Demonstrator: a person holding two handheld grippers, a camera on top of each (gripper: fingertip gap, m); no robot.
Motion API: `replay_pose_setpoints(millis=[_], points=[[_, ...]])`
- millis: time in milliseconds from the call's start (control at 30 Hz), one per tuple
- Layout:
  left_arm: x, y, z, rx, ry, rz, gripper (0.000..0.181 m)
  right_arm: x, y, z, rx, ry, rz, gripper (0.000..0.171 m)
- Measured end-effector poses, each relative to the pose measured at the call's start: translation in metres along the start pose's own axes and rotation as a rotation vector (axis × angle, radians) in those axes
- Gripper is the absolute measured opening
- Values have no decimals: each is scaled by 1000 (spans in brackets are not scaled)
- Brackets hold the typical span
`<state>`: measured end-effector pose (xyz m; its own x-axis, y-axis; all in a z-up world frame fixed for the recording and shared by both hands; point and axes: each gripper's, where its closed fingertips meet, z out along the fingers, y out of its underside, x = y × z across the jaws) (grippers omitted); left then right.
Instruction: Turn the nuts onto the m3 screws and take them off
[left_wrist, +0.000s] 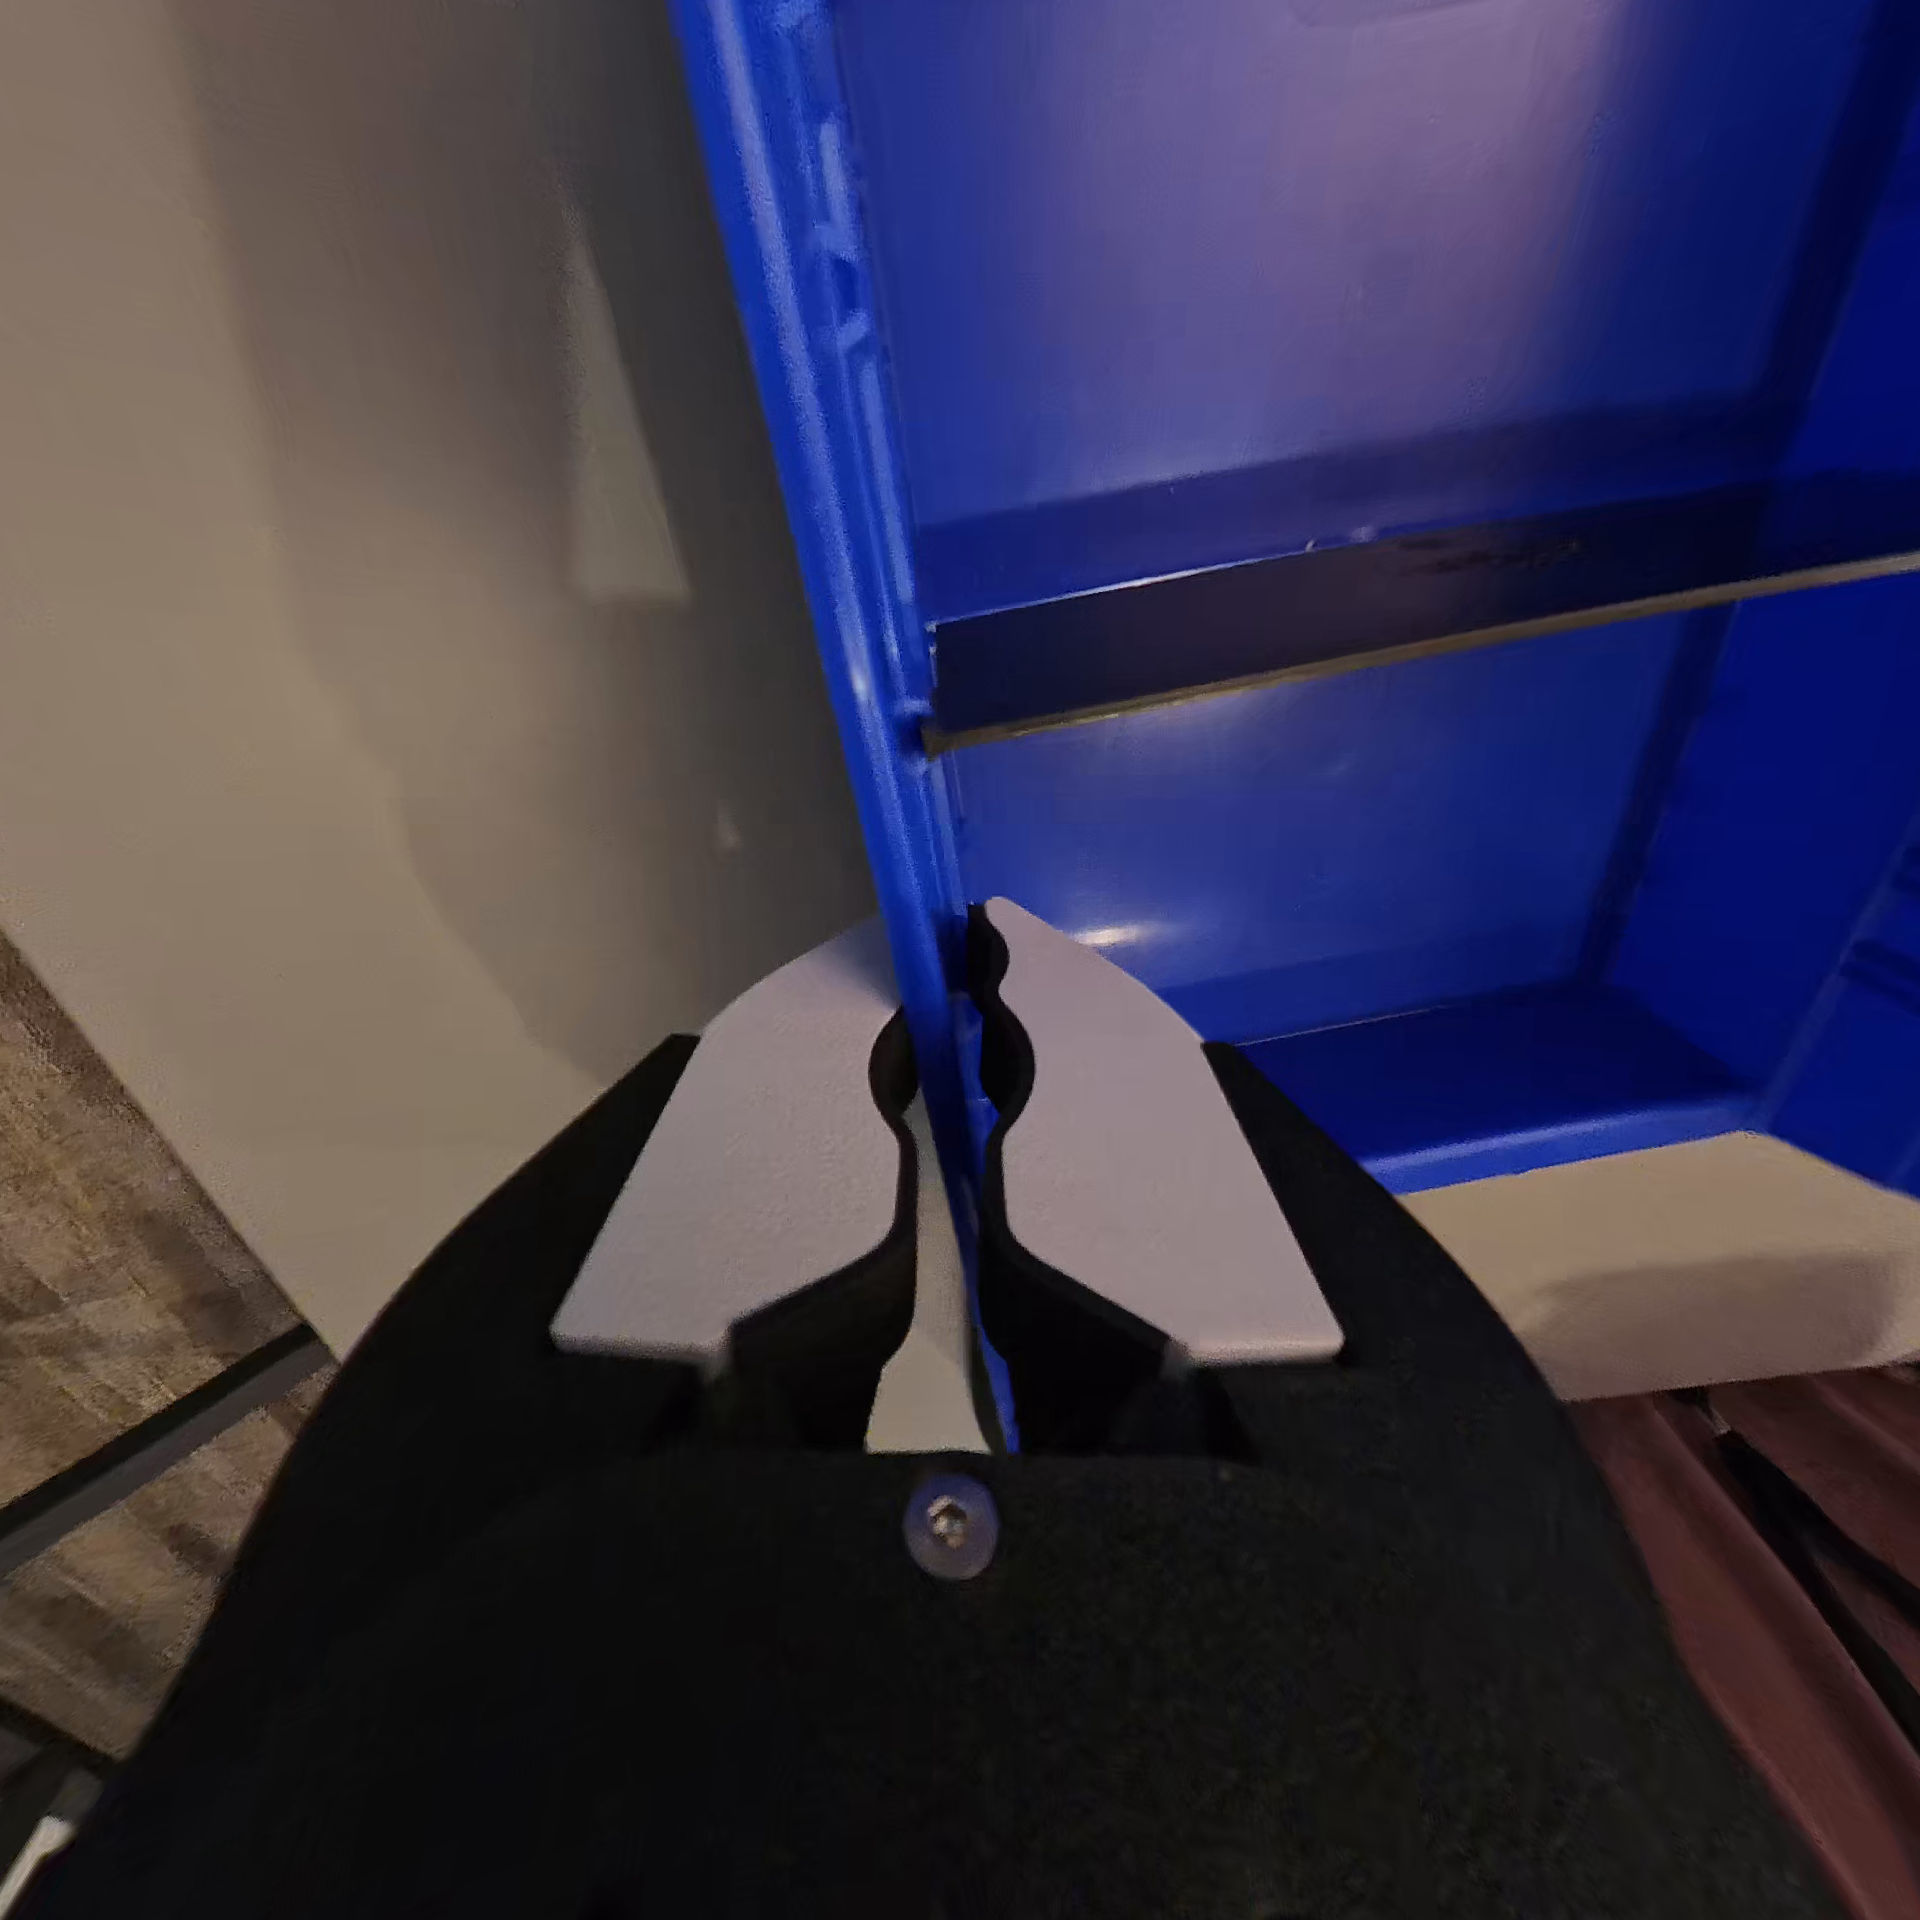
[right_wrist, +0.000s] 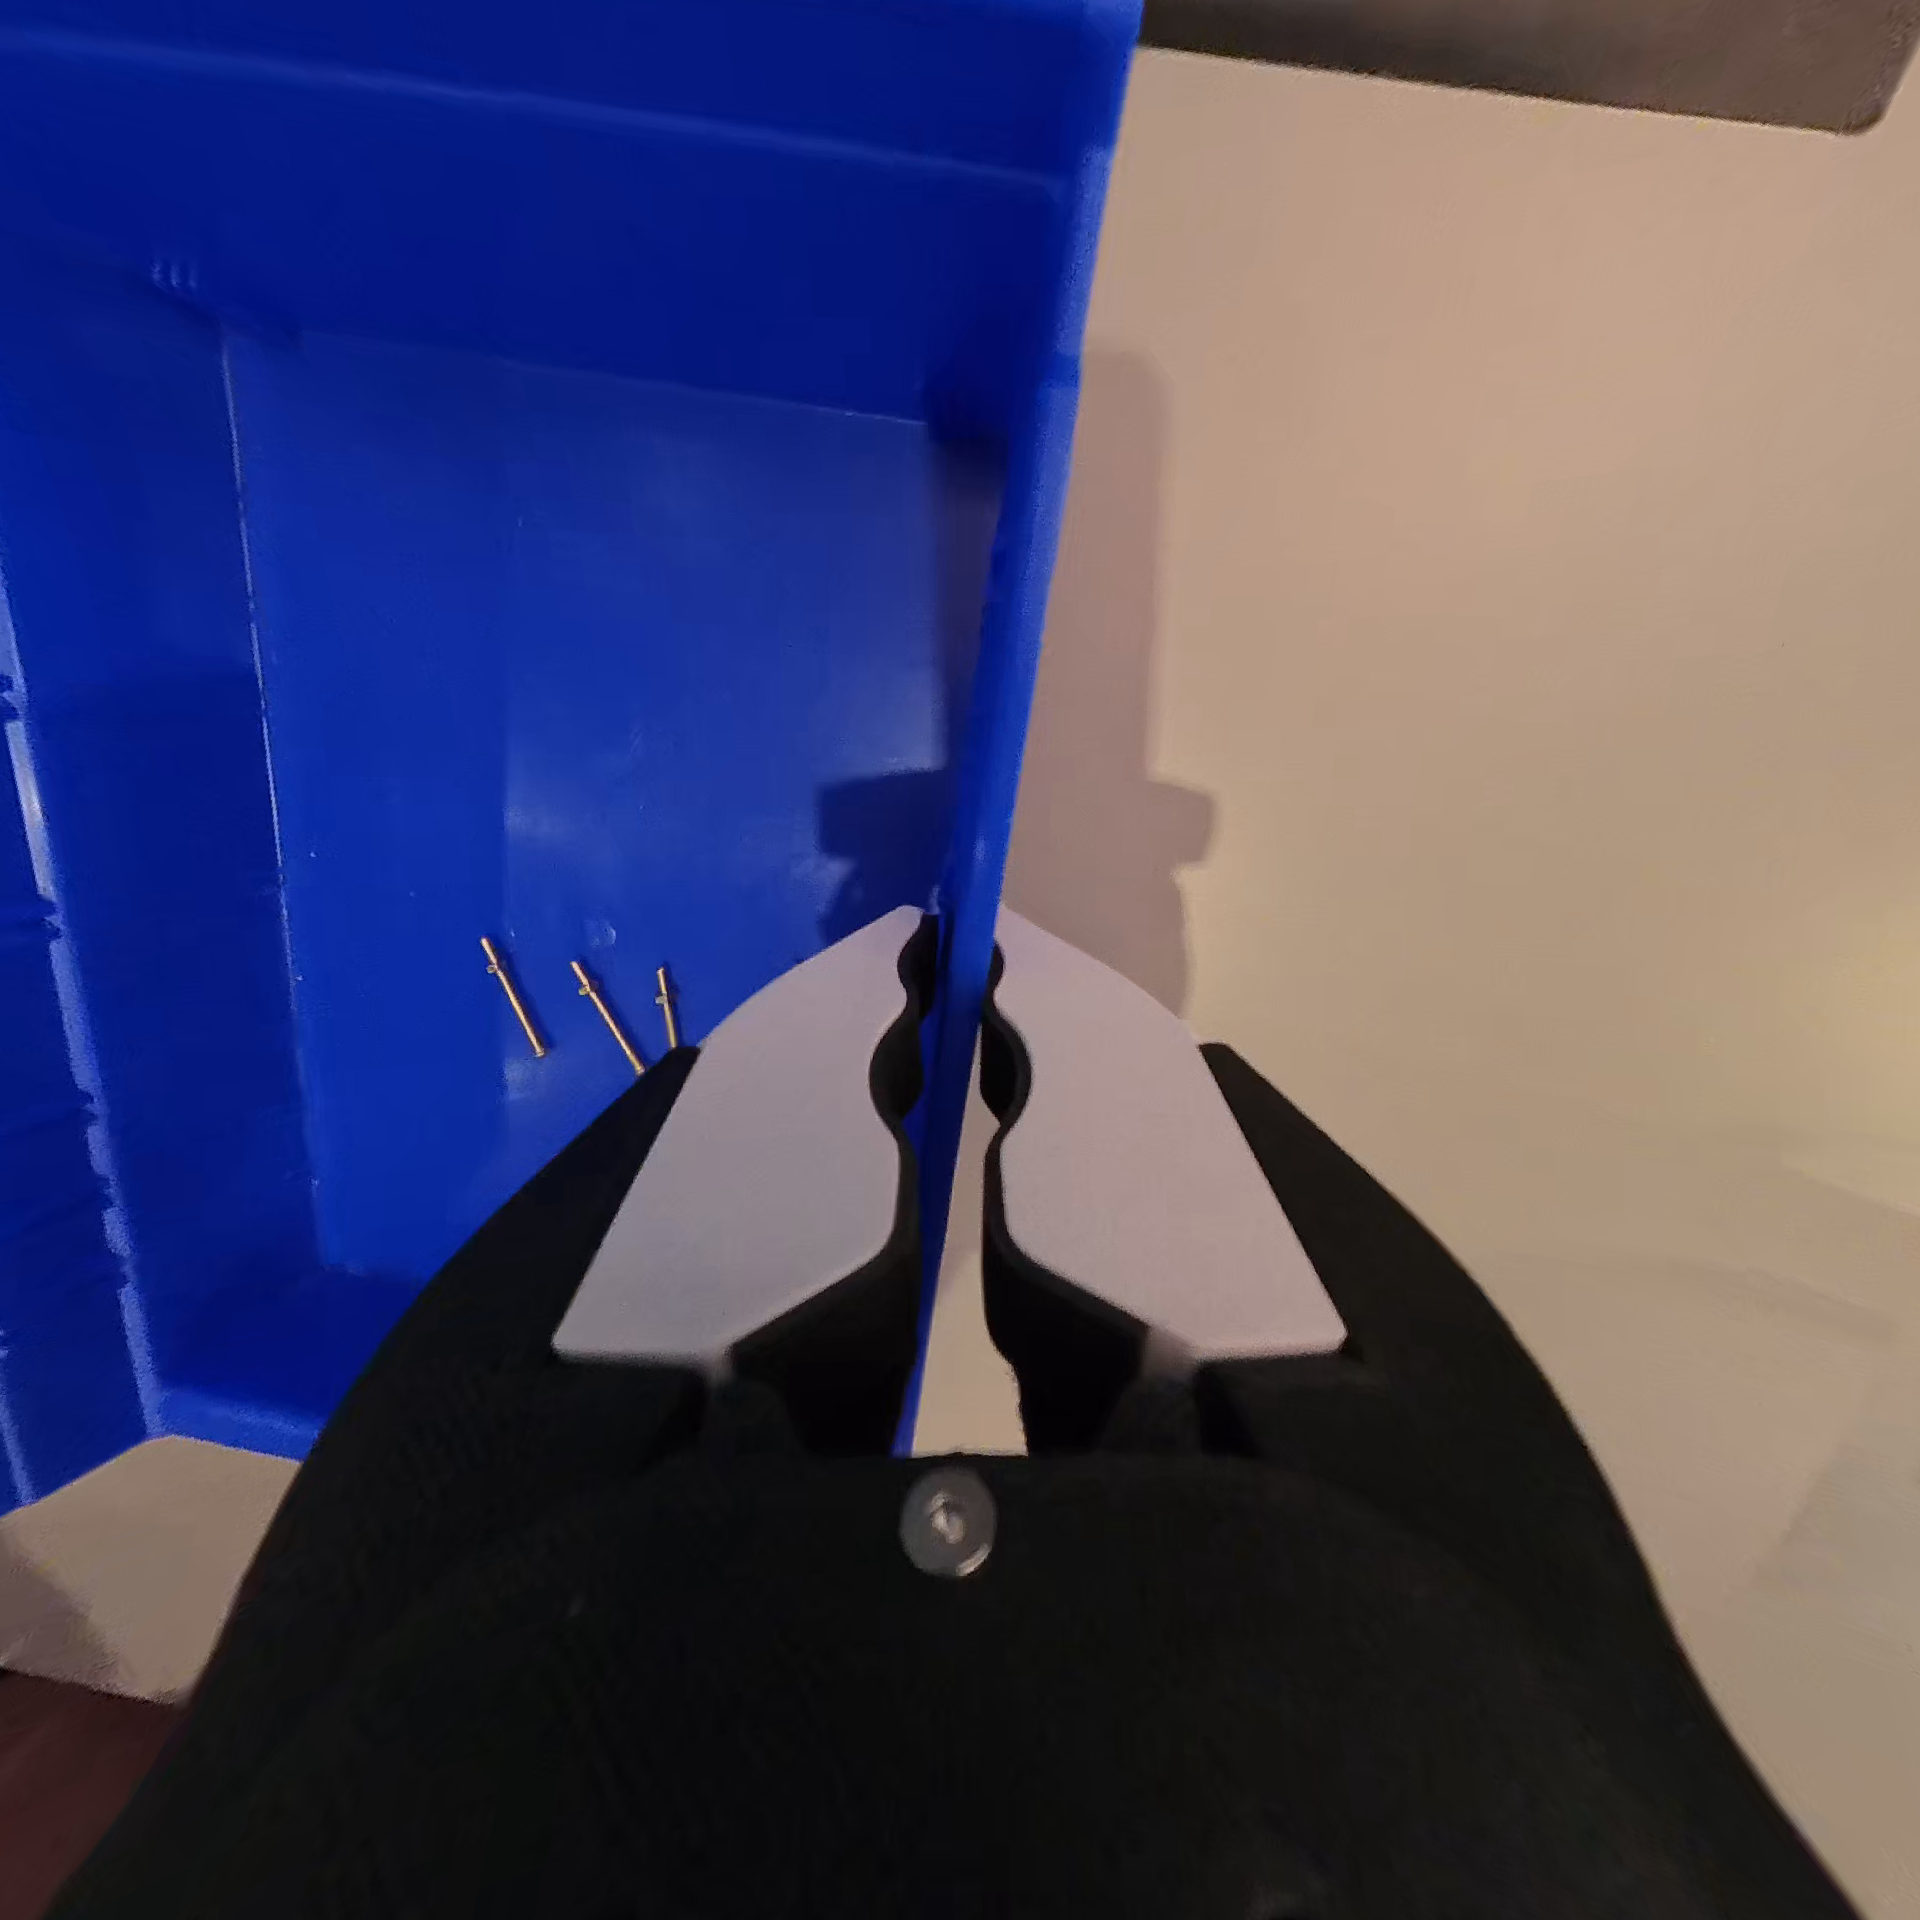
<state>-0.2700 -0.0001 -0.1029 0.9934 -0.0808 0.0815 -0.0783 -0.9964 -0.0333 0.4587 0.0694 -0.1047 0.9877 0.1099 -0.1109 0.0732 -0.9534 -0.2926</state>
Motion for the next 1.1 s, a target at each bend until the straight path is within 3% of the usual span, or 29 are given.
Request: replay_pose_setpoints(millis=[267,533,833,967,1100], points=[[82,-11,8,-50,-7,215,11,-32,-6,5,-12,-104,38,6],[141,-22,17,-21,-118,360,18,-51,-11,9,-50,-58,-32,6],[176,-23,25,7,-211,496,34,-51,13,6,-135,-133,-35,16],[187,-25,26,27,-195,536,39,-52,27,1,-171,-219,-5,22],[190,-25,24,36,-188,541,46,-53,36,5,-232,-197,-28,22]])
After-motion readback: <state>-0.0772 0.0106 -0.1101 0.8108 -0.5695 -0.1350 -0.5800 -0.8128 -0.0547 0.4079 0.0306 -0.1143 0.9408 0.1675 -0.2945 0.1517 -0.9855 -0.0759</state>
